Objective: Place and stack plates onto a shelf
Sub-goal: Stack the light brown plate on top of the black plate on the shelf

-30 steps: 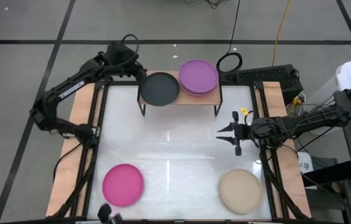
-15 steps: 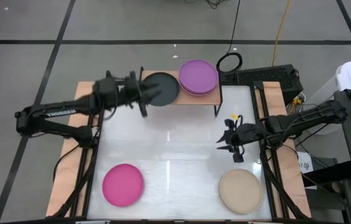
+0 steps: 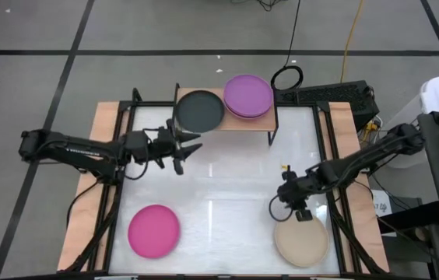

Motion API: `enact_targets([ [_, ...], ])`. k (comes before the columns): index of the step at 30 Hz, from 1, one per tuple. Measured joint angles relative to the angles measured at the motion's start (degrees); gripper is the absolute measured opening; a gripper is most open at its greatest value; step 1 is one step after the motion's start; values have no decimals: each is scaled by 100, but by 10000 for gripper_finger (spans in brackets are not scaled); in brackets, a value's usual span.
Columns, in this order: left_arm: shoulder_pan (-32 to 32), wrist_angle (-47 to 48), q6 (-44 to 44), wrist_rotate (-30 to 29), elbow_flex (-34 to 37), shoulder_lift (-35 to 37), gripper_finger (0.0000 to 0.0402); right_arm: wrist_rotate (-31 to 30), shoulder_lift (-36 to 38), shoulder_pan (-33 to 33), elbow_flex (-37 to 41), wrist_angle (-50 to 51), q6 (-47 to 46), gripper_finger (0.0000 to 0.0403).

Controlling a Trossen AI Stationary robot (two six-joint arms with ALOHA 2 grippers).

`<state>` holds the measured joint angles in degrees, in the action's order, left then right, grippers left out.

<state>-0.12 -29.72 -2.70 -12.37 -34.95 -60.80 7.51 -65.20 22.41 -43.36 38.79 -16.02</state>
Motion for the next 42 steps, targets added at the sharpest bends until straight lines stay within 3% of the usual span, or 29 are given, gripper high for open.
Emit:
enact_targets([
  [10, -344, -62, -7, -134, 164, 7, 159, 230, -732, 480, 4, -150, -304, 110],
  [23, -378, -54, -20, -132, 168, 7, 159, 301, -1408, 547, 450, -836, -561, 108],
  [26, -378, -54, -22, -132, 168, 7, 159, 300, -1392, 547, 481, -797, -575, 88],
  [31, -378, -58, -84, -132, 168, 7, 159, 314, -1211, 503, 475, -818, -438, 14],
  [37, -367, -332, -1, -219, 168, 7, 159, -393, -754, 252, 475, -831, -44, 3],
  [42, -259, -469, 271, -418, 96, 215, 159, -1149, -263, -473, 327, -1221, 805, 1],
])
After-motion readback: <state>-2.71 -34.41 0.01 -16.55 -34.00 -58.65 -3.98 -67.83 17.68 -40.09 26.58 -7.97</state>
